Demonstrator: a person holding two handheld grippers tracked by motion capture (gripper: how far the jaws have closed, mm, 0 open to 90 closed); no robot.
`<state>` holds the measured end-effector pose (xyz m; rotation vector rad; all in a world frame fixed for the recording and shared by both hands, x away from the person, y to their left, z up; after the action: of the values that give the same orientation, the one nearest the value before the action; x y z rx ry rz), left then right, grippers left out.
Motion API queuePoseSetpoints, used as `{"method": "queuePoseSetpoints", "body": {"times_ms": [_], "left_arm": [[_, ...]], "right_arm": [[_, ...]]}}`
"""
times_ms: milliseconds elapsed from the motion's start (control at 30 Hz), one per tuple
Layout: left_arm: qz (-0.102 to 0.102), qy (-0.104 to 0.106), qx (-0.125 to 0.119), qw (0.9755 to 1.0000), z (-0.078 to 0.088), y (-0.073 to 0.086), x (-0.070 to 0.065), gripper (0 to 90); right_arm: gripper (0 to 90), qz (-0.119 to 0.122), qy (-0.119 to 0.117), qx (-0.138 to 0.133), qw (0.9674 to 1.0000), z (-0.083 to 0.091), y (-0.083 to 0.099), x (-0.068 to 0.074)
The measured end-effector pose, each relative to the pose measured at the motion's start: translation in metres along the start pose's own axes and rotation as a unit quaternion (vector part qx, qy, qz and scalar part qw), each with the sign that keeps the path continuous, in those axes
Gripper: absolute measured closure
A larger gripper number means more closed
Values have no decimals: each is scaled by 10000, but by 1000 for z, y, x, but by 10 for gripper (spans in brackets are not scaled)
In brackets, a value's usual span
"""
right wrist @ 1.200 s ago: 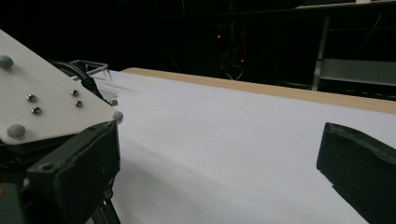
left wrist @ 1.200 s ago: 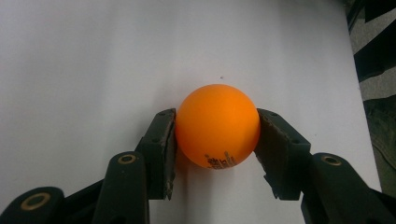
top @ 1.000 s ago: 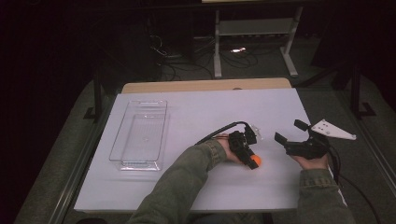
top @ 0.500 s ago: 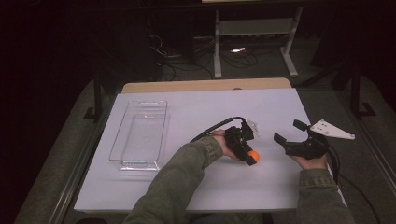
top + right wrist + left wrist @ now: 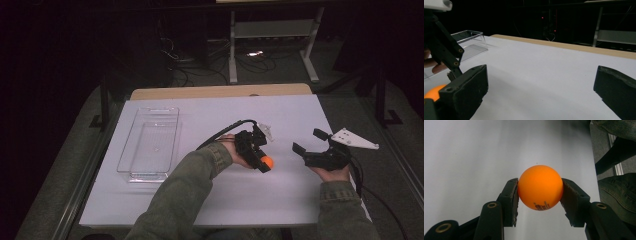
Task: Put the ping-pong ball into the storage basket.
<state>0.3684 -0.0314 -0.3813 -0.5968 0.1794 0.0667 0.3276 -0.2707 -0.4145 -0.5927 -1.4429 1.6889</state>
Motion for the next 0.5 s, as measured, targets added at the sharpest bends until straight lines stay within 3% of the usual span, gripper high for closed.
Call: {"method": "queuePoseSetpoints", "body": {"times_ms": [500], "left_arm": [[-8,-187,-83,9998,28,6,-5,505]], "right_arm": [[0,28,-5,69,10000,-3,1,0]]}}
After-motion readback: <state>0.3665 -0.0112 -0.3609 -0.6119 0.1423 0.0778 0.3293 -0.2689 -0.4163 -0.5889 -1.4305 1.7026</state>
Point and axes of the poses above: each handheld gripper's, and its own axes: z roughly backward along the jaws, y roughly out of its underside, x roughly to its left, the point moved 2 cm from there along -z, roughly forward along the jaws
